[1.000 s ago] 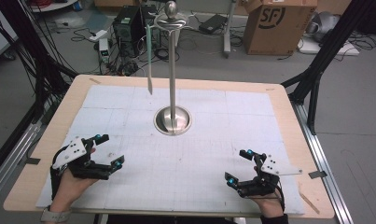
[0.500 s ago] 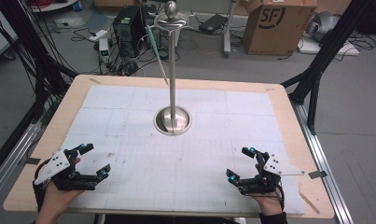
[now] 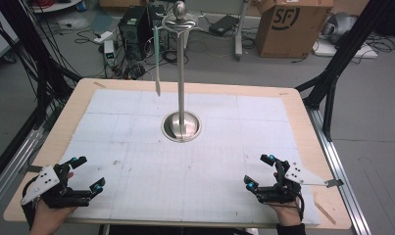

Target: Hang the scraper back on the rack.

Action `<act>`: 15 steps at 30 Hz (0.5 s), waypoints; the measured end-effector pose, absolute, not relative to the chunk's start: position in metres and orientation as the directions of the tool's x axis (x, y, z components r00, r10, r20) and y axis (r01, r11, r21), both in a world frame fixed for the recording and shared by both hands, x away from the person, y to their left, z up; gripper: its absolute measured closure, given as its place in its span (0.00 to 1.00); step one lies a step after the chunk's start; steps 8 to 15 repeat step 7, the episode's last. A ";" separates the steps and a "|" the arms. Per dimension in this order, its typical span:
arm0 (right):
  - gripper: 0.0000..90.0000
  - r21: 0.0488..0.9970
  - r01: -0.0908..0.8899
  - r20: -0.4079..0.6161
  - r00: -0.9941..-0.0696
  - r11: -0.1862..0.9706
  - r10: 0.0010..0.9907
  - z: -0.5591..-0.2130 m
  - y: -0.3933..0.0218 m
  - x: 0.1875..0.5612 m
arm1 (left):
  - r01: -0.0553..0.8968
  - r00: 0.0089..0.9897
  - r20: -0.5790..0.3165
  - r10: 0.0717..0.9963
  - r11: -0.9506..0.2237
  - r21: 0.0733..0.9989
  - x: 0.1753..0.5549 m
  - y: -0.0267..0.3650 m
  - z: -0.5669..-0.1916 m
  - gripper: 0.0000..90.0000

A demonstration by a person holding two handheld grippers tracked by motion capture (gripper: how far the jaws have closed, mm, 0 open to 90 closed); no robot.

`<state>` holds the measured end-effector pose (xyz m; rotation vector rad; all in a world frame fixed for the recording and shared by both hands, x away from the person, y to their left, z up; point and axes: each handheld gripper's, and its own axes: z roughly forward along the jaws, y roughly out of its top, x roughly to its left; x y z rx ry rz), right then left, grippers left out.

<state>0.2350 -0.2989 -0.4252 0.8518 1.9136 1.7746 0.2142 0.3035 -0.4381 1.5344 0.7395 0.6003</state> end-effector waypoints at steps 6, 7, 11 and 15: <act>0.02 0.986 0.168 0.117 -0.739 0.013 0.664 -0.426 -0.300 0.236 | 0.115 0.642 -0.057 0.765 -0.022 0.993 0.215 0.307 -0.440 0.02; 0.02 0.986 0.167 0.117 -0.739 0.012 0.664 -0.426 -0.300 0.236 | 0.116 0.640 -0.059 0.766 -0.021 0.993 0.215 0.307 -0.440 0.02; 0.02 0.986 0.167 0.117 -0.739 0.012 0.664 -0.426 -0.300 0.236 | 0.116 0.640 -0.059 0.766 -0.021 0.993 0.215 0.307 -0.440 0.02; 0.02 0.986 0.167 0.117 -0.739 0.012 0.664 -0.426 -0.300 0.236 | 0.116 0.640 -0.059 0.766 -0.021 0.993 0.215 0.307 -0.440 0.02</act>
